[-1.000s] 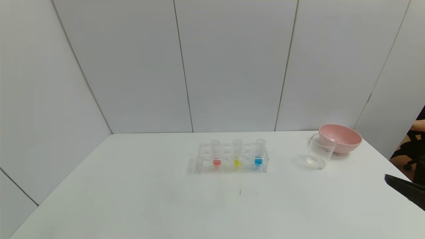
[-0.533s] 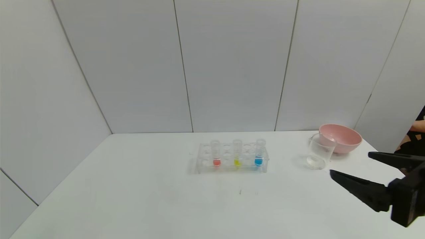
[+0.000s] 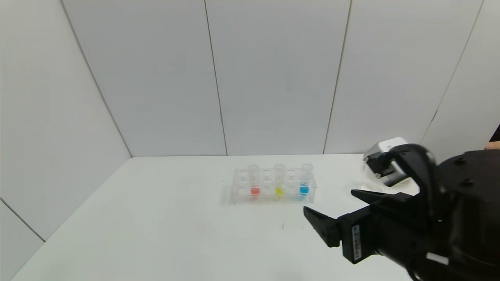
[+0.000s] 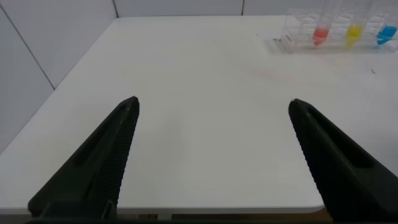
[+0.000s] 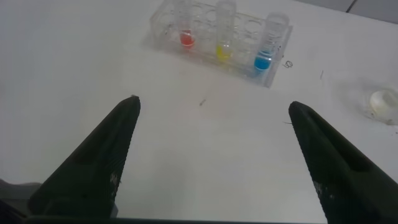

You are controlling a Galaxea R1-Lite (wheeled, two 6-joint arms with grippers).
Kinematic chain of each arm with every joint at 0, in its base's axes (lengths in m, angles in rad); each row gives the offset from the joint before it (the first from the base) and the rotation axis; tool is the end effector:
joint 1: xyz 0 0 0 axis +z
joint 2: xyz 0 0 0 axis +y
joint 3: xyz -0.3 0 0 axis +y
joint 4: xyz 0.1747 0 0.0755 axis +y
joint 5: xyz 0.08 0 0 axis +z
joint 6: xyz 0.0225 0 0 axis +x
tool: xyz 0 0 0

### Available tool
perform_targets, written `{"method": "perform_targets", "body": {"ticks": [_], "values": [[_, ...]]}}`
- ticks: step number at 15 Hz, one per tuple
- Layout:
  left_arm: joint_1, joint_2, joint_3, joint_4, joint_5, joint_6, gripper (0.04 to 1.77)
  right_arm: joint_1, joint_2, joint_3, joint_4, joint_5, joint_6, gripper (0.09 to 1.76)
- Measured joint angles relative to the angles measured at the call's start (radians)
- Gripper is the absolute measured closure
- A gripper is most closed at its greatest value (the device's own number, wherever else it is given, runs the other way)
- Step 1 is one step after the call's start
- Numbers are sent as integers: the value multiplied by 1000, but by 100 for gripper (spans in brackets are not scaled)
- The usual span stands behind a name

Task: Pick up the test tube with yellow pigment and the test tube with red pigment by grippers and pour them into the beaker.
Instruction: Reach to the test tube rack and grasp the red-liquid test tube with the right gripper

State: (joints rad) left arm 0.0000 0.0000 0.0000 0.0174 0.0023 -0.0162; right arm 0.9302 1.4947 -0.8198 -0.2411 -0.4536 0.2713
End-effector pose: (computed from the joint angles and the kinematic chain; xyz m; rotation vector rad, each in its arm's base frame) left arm -0.0228 0.0001 0.0737 -0.0162 0.0174 0.0024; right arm 0.1583 0.1959 0.2068 -0.0156 0.3962 0.4177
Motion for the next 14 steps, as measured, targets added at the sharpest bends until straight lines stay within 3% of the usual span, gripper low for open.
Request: {"method": "perform_targets", "body": {"ticks": [5,14], "values": [[0,0,0,0,0,0,9,69,214,-186,64,-36,61,14],[0,0,0,0,0,0,9,75,611,-621,164,-155,122,14]]}}
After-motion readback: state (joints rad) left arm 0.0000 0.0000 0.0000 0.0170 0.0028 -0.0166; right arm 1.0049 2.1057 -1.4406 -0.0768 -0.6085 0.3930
